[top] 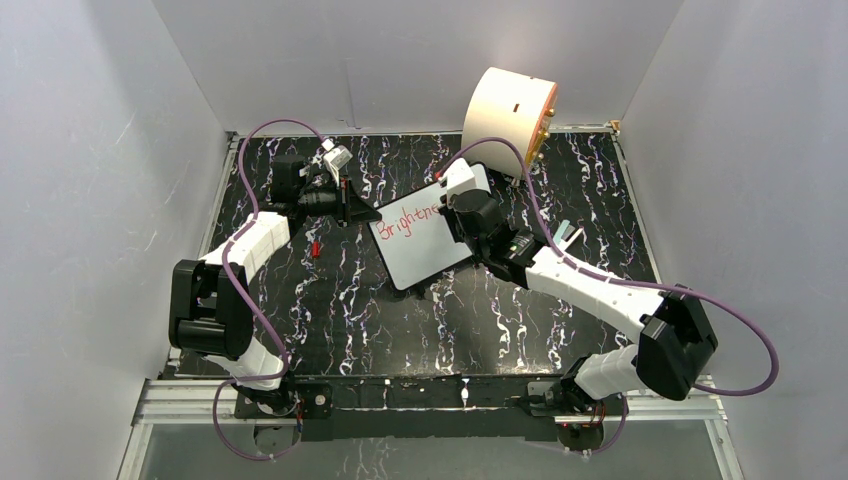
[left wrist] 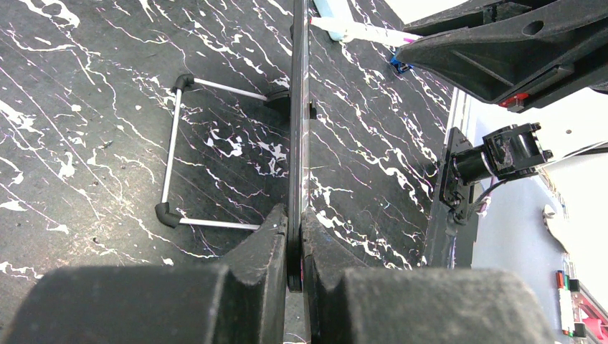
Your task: Write a sentence on the whiteboard
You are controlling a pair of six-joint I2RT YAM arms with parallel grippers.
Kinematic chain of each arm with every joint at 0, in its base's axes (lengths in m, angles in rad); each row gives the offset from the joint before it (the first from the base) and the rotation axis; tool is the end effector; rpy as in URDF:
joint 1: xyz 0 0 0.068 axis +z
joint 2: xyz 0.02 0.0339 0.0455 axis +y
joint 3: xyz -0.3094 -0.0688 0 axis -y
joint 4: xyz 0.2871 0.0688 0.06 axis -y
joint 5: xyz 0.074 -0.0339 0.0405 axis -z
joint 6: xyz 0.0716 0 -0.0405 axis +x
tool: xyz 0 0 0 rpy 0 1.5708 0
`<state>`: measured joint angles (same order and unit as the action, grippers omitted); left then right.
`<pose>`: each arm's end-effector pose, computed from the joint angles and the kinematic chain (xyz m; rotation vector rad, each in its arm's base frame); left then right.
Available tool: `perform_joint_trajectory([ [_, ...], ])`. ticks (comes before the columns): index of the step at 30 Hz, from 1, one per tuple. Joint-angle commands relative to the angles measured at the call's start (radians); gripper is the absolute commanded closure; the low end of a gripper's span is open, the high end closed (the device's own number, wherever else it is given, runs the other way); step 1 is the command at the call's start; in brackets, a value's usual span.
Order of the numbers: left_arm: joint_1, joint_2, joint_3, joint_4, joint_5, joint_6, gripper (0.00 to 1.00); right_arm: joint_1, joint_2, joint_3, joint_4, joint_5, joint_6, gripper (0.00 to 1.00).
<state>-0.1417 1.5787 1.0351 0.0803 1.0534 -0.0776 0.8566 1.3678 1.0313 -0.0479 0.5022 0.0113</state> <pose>0.3843 -0.1177 0.2768 0.7263 1.8334 -1.1981 0.2718 0.2609 0.3271 -0.4744 1.8469 0.0953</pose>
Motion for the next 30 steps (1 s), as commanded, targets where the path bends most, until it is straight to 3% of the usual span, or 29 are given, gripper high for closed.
perform_joint_trajectory([
  [1, -0.025, 0.021, -0.008, -0.075, -0.033, 0.039, 1.0, -0.01, 0.007, 0.03, 0.078, -0.001, -0.01, 1.0],
  [30, -0.025, 0.022, -0.007, -0.075, -0.039, 0.041, 1.0, -0.013, -0.008, 0.016, 0.08, -0.078, -0.01, 1.0],
])
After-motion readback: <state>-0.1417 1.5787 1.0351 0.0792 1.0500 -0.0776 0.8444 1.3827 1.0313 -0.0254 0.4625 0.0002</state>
